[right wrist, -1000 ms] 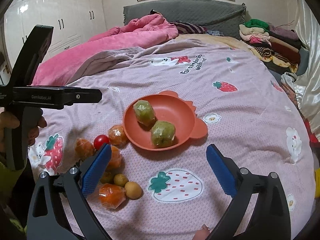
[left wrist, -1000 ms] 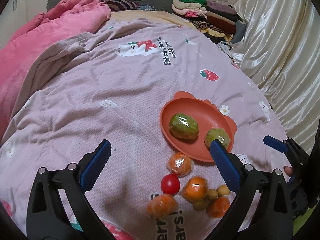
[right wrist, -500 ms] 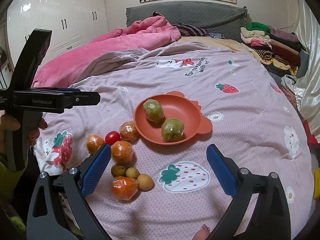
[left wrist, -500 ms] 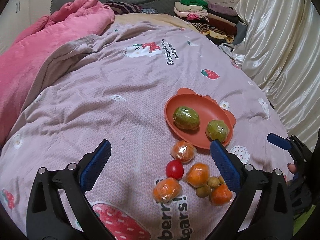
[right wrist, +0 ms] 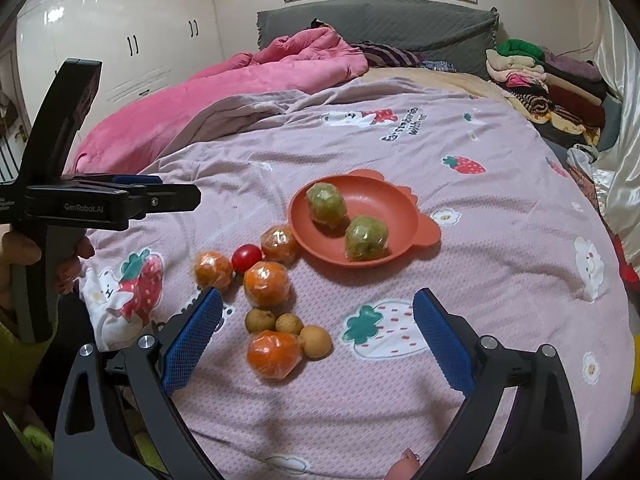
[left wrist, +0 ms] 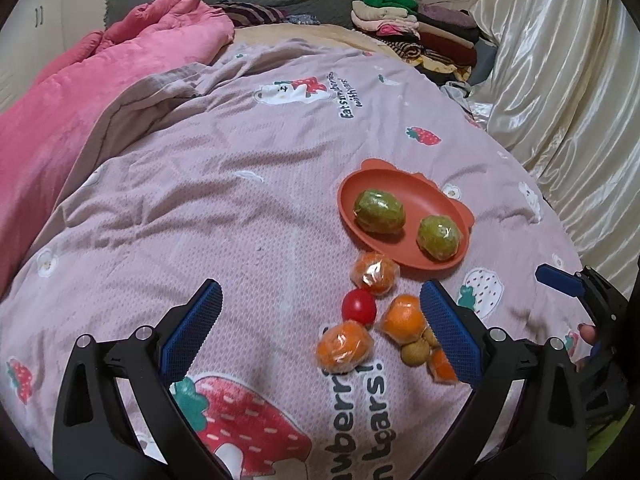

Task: Organize fruits
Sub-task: 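Lift both open tools away from the plate back toward the remaining fruits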

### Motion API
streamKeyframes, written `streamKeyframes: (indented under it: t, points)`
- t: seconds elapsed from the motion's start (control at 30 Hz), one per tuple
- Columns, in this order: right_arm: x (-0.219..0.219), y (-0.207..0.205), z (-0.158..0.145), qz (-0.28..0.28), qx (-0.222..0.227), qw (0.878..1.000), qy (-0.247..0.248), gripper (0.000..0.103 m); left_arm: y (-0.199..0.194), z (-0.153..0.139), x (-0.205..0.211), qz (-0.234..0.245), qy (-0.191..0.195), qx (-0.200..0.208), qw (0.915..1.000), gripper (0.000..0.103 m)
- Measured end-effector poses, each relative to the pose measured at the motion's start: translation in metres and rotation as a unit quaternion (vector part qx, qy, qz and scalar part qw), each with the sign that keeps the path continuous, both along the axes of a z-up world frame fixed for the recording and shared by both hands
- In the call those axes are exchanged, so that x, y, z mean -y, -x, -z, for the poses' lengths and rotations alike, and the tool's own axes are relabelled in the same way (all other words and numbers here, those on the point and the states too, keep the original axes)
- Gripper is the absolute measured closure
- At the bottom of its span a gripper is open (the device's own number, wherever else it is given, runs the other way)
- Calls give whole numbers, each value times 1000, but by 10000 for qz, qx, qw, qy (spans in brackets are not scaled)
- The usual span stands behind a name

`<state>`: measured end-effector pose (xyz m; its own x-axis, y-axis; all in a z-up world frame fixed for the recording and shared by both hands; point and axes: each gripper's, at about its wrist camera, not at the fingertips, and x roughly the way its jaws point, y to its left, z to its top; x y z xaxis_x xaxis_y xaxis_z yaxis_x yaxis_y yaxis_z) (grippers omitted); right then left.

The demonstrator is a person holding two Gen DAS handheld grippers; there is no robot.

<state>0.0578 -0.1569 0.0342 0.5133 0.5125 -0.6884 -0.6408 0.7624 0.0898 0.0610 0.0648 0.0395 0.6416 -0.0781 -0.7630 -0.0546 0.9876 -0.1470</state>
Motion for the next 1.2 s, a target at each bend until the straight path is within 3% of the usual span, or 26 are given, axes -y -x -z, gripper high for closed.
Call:
streamKeyframes:
  t: [1.2]
  points:
    - [-8,30,30,-206,-501,9984,173,7,39,31,17,129,-272,-281,9992,10]
